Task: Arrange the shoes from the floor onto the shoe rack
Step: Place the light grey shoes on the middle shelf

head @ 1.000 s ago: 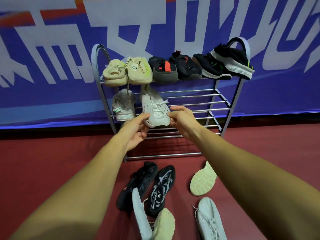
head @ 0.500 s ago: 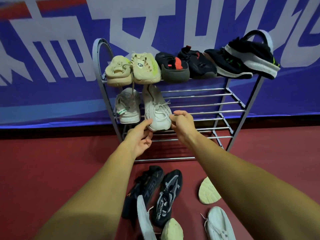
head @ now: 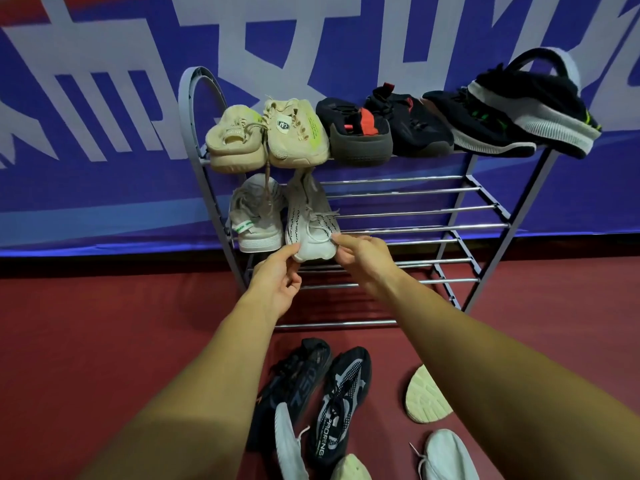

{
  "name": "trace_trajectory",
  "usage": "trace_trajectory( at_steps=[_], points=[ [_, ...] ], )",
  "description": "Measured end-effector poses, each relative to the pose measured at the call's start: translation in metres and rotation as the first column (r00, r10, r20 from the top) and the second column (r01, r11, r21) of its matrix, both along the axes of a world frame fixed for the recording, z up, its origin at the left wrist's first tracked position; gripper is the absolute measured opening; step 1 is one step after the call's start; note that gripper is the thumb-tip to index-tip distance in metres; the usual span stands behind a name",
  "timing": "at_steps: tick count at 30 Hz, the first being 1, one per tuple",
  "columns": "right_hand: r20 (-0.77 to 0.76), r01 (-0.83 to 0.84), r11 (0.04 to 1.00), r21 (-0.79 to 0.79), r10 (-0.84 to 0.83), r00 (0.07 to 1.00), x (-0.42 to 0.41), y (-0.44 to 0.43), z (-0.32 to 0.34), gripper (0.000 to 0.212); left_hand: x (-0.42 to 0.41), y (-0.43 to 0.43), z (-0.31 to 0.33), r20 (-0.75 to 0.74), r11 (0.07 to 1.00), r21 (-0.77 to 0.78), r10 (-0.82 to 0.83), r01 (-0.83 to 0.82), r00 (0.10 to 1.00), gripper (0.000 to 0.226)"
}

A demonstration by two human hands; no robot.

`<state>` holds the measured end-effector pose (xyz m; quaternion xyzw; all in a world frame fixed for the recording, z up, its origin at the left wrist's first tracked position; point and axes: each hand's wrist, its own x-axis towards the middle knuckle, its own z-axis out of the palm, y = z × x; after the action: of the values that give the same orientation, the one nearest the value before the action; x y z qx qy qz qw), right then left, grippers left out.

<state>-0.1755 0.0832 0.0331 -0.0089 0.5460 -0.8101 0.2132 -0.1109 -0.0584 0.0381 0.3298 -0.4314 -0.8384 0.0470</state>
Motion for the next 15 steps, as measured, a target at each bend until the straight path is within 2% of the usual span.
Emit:
trace_trajectory(
  at_steps=[1,2,4,7,15],
  points=[
    [-0.003,-0.04,0.998,0.038,0.04,0.999,-0.003,0.0,-0.003,0.037,-0.001,0.0,-0.001,0.005,1.0,-0.004,-0.001,0.001,1.0,0.007],
    [0.005,-0.057,0.997,0.05,0.057,0.998,-0.002,0.0,-0.005,0.034,-0.002,0.0,-0.003,0.01,1.0,-0.004,0.001,0.0,1.0,0.007],
    [0.022,-0.027,0.997,0.076,0.025,0.999,-0.002,0.0,-0.006,0.014,-0.002,-0.001,-0.006,0.019,1.0,0.0,0.006,-0.006,1.0,0.008],
    [0.03,0.056,0.995,0.077,-0.059,0.998,-0.002,-0.005,-0.009,0.038,-0.004,-0.001,-0.007,0.007,1.0,0.013,0.012,-0.012,1.0,0.011],
    [0.0,0.142,0.988,0.068,-0.142,0.99,-0.008,-0.017,-0.015,0.034,-0.009,-0.003,-0.009,-0.018,0.999,-0.009,-0.033,0.033,0.999,0.013]
  ],
)
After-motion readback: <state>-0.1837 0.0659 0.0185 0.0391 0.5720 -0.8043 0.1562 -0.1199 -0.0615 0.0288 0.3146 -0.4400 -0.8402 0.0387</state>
